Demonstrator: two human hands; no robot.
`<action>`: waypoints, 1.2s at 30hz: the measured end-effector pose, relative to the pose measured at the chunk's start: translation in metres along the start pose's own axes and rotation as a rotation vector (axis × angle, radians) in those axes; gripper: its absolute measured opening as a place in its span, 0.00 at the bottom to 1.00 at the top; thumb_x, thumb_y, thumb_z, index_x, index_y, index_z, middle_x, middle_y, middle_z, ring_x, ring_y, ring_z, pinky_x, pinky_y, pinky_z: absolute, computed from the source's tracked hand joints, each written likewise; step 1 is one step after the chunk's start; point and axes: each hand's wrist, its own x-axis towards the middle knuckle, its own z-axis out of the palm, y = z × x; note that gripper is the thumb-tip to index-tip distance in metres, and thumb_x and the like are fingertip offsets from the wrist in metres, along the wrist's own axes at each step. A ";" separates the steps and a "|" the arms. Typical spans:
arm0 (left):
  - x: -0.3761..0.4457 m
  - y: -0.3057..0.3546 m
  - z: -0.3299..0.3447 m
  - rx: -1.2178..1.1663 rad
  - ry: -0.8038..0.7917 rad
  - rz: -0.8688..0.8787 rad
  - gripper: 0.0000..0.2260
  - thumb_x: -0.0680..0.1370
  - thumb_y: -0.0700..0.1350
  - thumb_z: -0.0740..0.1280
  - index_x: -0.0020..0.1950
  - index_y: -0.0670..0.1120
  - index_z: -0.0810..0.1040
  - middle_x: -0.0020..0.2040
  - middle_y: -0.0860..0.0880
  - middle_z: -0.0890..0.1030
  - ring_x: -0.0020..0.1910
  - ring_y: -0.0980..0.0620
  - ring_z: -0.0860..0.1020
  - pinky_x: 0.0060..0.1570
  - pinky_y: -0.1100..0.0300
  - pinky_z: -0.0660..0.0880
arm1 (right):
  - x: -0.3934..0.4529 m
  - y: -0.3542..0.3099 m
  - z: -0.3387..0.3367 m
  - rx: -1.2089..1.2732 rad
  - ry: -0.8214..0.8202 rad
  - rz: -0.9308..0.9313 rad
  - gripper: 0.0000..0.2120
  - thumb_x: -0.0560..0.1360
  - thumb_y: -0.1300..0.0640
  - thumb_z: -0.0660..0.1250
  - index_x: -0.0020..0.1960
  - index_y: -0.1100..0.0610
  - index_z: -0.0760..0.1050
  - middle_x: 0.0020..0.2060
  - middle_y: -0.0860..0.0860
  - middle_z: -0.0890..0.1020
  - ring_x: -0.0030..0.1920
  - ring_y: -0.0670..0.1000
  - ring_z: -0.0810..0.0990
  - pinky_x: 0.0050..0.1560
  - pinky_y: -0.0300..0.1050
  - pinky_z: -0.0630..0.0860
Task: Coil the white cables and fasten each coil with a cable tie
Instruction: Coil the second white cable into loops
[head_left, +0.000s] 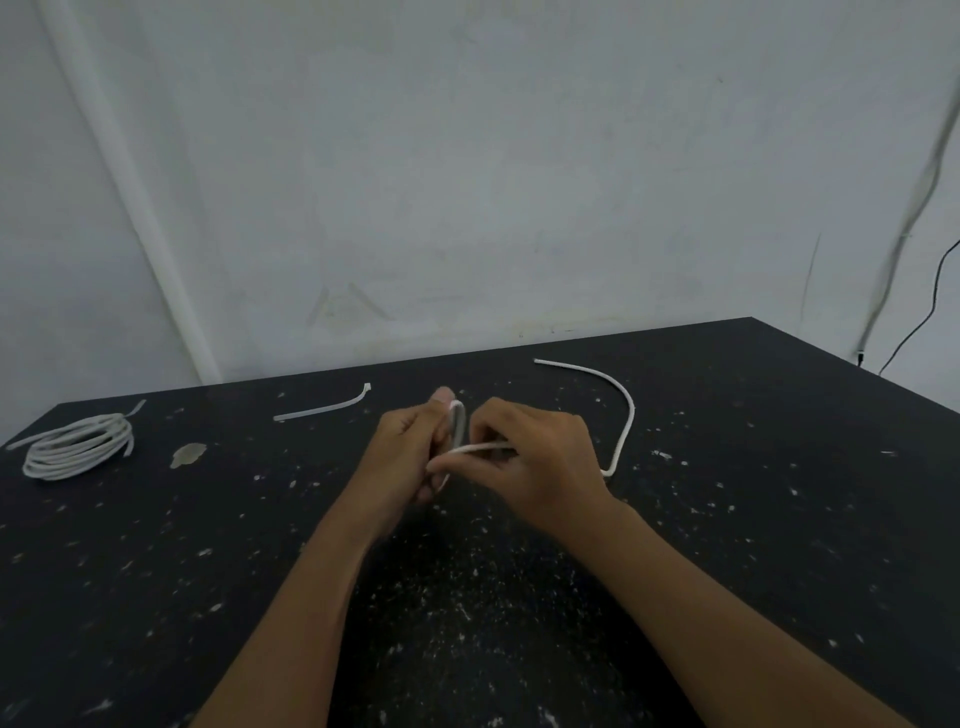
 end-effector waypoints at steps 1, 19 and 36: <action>0.000 0.000 0.002 -0.012 -0.028 -0.017 0.25 0.85 0.56 0.60 0.32 0.45 0.69 0.22 0.46 0.66 0.18 0.51 0.62 0.22 0.62 0.57 | -0.002 0.001 0.001 0.001 0.007 0.039 0.21 0.73 0.35 0.76 0.40 0.54 0.78 0.33 0.44 0.81 0.30 0.44 0.75 0.30 0.47 0.74; 0.003 0.005 -0.021 -0.146 -0.210 -0.231 0.22 0.84 0.55 0.62 0.35 0.44 0.75 0.22 0.48 0.62 0.17 0.55 0.56 0.19 0.66 0.54 | 0.000 0.031 -0.013 -0.084 -0.093 0.080 0.13 0.79 0.44 0.71 0.42 0.50 0.87 0.32 0.42 0.83 0.29 0.43 0.75 0.31 0.48 0.77; 0.003 0.008 -0.014 -0.490 -0.086 -0.297 0.29 0.82 0.65 0.58 0.29 0.47 0.64 0.20 0.51 0.60 0.15 0.57 0.56 0.15 0.66 0.52 | 0.000 0.015 0.003 0.117 -0.366 0.266 0.22 0.86 0.56 0.62 0.79 0.50 0.67 0.58 0.52 0.83 0.52 0.51 0.81 0.57 0.57 0.80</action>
